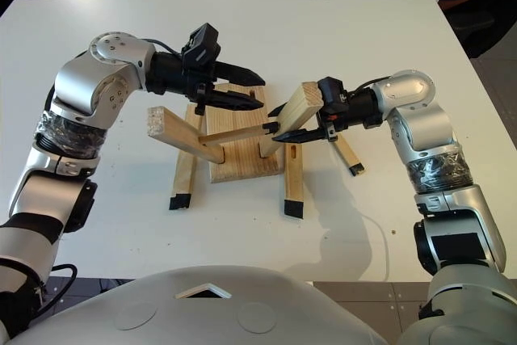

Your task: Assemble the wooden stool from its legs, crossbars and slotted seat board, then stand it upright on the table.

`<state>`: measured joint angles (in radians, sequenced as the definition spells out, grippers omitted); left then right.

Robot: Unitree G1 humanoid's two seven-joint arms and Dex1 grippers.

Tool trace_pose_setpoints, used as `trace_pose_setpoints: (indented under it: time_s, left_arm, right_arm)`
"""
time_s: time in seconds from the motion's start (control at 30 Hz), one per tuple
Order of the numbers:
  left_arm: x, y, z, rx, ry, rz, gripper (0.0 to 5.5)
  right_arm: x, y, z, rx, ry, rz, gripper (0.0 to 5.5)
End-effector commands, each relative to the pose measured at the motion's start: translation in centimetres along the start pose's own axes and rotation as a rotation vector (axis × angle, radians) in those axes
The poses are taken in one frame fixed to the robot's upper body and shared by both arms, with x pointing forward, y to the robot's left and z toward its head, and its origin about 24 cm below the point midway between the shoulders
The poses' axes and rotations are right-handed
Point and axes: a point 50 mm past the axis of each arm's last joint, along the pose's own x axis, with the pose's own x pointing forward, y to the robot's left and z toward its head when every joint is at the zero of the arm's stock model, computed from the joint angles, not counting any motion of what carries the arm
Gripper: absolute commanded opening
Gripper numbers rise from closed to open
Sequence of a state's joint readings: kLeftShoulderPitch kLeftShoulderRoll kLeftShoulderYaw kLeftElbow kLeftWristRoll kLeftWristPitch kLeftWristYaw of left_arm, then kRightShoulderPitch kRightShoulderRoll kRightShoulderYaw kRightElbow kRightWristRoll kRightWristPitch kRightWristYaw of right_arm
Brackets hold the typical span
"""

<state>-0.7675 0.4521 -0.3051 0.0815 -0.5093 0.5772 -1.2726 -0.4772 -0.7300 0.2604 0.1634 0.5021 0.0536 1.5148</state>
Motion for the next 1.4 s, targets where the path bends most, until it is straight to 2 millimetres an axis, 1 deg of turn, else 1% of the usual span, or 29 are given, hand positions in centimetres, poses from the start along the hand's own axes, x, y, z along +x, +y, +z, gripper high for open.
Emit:
trace_pose_setpoints:
  time_s: [0.03, 0.17, 0.23, 0.3, 0.4, 0.47, 0.57, 0.63, 0.67, 0.7, 0.73, 0.8, 0.83, 0.9, 0.93, 1.03, 1.07, 1.1, 1.13, 1.2, 1.27, 1.3, 1.33, 1.4]
  left_arm:
    - [0.4, -0.6, -0.3, -0.021, 0.011, -0.062, 2.31]
    - [0.6, -1.3, -1.1, -0.041, 0.033, -0.095, 2.31]
    - [0.7, -1.3, -2.0, -0.058, 0.055, -0.089, 2.31]
    - [0.8, -1.0, -3.8, -0.105, 0.098, -0.069, 2.31]
    - [1.0, -0.6, -8.0, -0.199, 0.182, -0.011, 2.31]
    - [1.0, -0.6, -10.0, -0.256, 0.205, 0.004, 2.31]
    - [1.1, -1.0, -11.9, -0.327, 0.216, 0.0, 2.31]
    - [1.3, -1.0, -12.7, -0.344, 0.241, -0.001, 2.31]
    - [1.4, -0.8, -12.8, -0.341, 0.241, 0.002, 2.31]
    - [1.3, -0.6, -12.4, -0.332, 0.224, 0.007, 2.31]
    - [1.1, -0.3, -11.4, -0.311, 0.189, 0.016, 2.31]
    - [-0.2, 0.3, -7.7, -0.244, 0.057, 0.028, 2.31]
    - [-1.1, 0.2, -5.8, -0.199, 0.002, 0.029, 2.31]
    - [-3.0, -0.4, -2.8, -0.116, -0.059, 0.037, 2.31]
    - [-4.2, -0.7, -1.2, -0.07, -0.085, 0.058, 2.31]
    - [-7.9, -1.6, 2.8, 0.051, -0.132, 0.159, 2.31]
    - [-9.3, -2.1, 3.7, 0.087, -0.127, 0.207, 2.31]
    - [-10.7, -3.0, 3.9, 0.114, -0.092, 0.246, 2.31]
    - [-12.0, -4.1, 3.4, 0.141, -0.016, 0.288, 2.31]
    - [-14.0, -6.4, 1.0, 0.134, 0.162, 0.341, 2.31]
    - [-15.0, -8.8, -2.4, 0.078, 0.303, 0.341, 2.31]
    - [-14.9, -9.9, -3.7, 0.056, 0.347, 0.326, 2.31]
    - [-14.2, -10.8, -4.7, 0.045, 0.367, 0.304, 2.31]
    - [-12.4, -11.4, -5.7, 0.051, 0.346, 0.282, 2.31]
  right_arm:
    - [0.9, 1.4, -3.2, 0.109, 0.162, 0.067, 2.03]
    - [1.0, 1.5, -3.2, 0.111, 0.162, 0.071, 2.03]
    - [1.0, 1.5, -3.2, 0.113, 0.165, 0.074, 2.03]
    - [1.0, 1.5, -3.3, 0.113, 0.17, 0.078, 2.03]
    - [1.2, 1.4, -3.3, 0.112, 0.175, 0.093, 2.03]
    - [1.3, 1.4, -3.3, 0.111, 0.179, 0.104, 2.03]
    - [1.2, 1.4, -3.4, 0.112, 0.189, 0.112, 2.03]
    - [1.1, 1.4, -3.4, 0.113, 0.194, 0.112, 2.03]
    - [1.2, 1.4, -3.4, 0.112, 0.196, 0.114, 2.03]
    - [1.2, 1.3, -3.4, 0.111, 0.197, 0.116, 2.03]
    - [1.2, 1.3, -3.4, 0.109, 0.198, 0.117, 2.03]
    - [1.3, 1.2, -3.4, 0.105, 0.199, 0.117, 2.03]
    - [1.3, 1.1, -3.3, 0.104, 0.199, 0.115, 2.03]
    - [1.1, 1.2, -3.4, 0.106, 0.199, 0.107, 2.03]
    - [1.0, 1.3, -3.4, 0.109, 0.2, 0.102, 2.03]
    - [0.7, 1.6, -3.6, 0.118, 0.203, 0.09, 2.03]
    - [0.6, 1.7, -3.6, 0.119, 0.204, 0.087, 2.03]
    - [0.6, 1.7, -3.5, 0.117, 0.205, 0.086, 2.03]
    - [0.6, 1.7, -3.4, 0.115, 0.204, 0.085, 2.03]
    - [0.3, 1.7, -3.2, 0.115, 0.202, 0.074, 2.03]
    - [-0.1, 1.9, -3.2, 0.12, 0.201, 0.051, 2.03]
    - [-0.3, 1.9, -3.2, 0.122, 0.2, 0.043, 2.03]
    - [-0.4, 1.9, -3.1, 0.124, 0.198, 0.038, 2.03]
    - [-0.4, 1.9, -2.9, 0.126, 0.196, 0.047, 2.03]
